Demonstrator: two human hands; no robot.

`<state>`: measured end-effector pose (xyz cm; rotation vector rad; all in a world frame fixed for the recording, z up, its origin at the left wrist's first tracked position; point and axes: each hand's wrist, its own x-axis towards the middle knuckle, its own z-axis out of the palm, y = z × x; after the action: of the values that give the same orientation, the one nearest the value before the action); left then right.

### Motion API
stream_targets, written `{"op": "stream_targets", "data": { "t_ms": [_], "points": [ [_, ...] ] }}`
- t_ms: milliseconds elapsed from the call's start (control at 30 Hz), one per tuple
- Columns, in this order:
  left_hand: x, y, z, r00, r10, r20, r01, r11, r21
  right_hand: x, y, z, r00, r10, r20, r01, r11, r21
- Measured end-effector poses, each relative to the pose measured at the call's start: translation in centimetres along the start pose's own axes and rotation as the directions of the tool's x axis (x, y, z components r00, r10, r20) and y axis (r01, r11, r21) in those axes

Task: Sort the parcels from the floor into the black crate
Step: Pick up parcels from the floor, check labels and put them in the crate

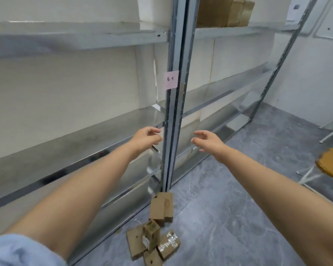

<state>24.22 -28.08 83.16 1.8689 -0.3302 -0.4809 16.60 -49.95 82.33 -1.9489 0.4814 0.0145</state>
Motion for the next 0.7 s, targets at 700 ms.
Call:
{"op": "stream_targets", "data": {
  "t_ms": [700],
  "points": [
    [3.1, -44.0, 13.6, 0.739, -0.623, -0.256, 0.599, 0.782, -0.173, 14.8, 37.6, 22.5, 0.777, 0.27, 0.569, -0.143, 0.955, -0.258]
  ]
}}
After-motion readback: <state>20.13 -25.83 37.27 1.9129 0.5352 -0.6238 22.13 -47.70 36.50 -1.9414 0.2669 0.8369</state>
